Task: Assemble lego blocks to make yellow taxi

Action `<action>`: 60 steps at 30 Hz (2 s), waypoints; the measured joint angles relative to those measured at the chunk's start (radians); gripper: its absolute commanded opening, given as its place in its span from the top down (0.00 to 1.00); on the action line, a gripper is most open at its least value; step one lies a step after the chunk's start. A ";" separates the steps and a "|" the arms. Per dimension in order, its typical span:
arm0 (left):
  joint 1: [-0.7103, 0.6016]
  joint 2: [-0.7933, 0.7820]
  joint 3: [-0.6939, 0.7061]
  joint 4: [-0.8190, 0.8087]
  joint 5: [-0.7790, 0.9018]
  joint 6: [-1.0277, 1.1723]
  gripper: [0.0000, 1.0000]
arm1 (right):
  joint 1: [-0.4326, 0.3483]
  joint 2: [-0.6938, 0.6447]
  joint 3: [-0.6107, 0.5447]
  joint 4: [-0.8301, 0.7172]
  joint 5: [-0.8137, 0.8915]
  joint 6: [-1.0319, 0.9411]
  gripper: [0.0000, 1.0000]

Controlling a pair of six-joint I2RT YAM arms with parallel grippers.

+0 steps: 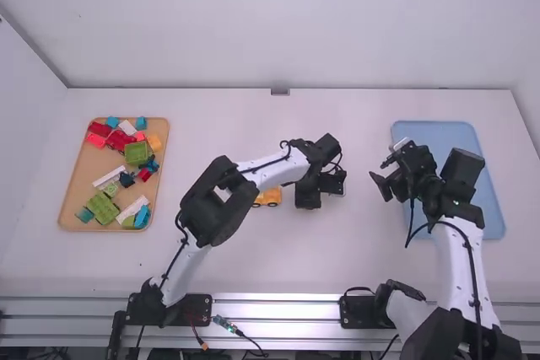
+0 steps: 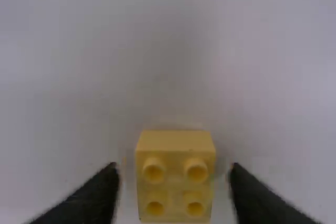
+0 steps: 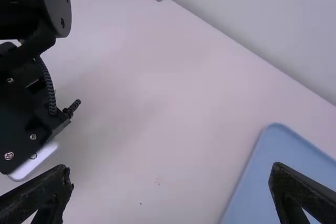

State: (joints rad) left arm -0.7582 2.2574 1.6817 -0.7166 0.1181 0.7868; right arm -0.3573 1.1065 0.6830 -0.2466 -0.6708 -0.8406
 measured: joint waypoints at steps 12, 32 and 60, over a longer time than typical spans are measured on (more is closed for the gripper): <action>0.026 -0.018 0.031 -0.135 0.053 0.133 0.01 | 0.099 0.000 -0.001 0.027 0.017 0.002 0.01; 0.460 -0.508 -0.377 0.109 0.259 0.254 0.01 | 0.426 0.246 0.054 -0.072 0.140 -0.099 0.01; 0.690 -0.722 -0.652 0.319 0.477 0.258 0.01 | 0.772 0.823 0.502 -0.401 0.458 -0.349 0.01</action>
State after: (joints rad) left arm -0.0685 1.5356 1.0294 -0.3977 0.5949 1.0447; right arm 0.4152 1.9297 1.1854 -0.6479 -0.2131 -1.1900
